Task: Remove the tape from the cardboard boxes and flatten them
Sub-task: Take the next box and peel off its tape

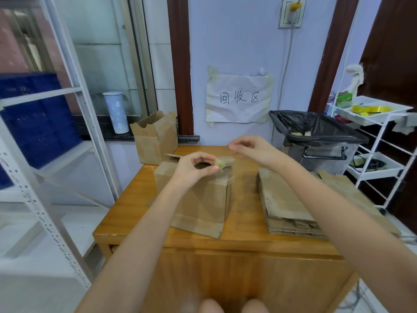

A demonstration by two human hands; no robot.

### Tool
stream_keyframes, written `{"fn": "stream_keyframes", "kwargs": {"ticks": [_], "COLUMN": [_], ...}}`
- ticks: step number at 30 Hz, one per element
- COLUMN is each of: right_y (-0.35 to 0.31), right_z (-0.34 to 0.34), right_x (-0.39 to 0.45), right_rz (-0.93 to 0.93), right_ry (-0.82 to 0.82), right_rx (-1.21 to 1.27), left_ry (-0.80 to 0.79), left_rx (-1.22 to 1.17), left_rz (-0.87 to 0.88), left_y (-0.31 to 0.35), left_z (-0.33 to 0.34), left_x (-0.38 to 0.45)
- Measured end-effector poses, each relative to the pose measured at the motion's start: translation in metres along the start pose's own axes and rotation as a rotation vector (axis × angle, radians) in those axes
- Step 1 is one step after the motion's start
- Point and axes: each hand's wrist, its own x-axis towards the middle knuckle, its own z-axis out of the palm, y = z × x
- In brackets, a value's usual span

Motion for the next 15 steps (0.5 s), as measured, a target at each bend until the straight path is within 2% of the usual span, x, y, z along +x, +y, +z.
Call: {"fn": "stream_keyframes", "kwargs": {"ticks": [4, 8, 15], "right_y": [0.011, 0.013, 0.011], "right_z": [-0.003, -0.008, 0.003], "right_x": [-0.018, -0.019, -0.014], "right_rz": [-0.044, -0.076, -0.067], "right_ry": [-0.109, -0.077, 0.007], "right_rx": [-0.079, -0.012, -0.046], "left_ry": [-0.042, -0.076, -0.136], "left_rx": [-0.097, -0.042, -0.045], "left_rz": [-0.054, -0.07, -0.079], "left_y": [0.0, 0.0, 0.004], "left_z": [-0.003, -0.002, -0.003], "left_x": [0.002, 0.004, 0.001]}}
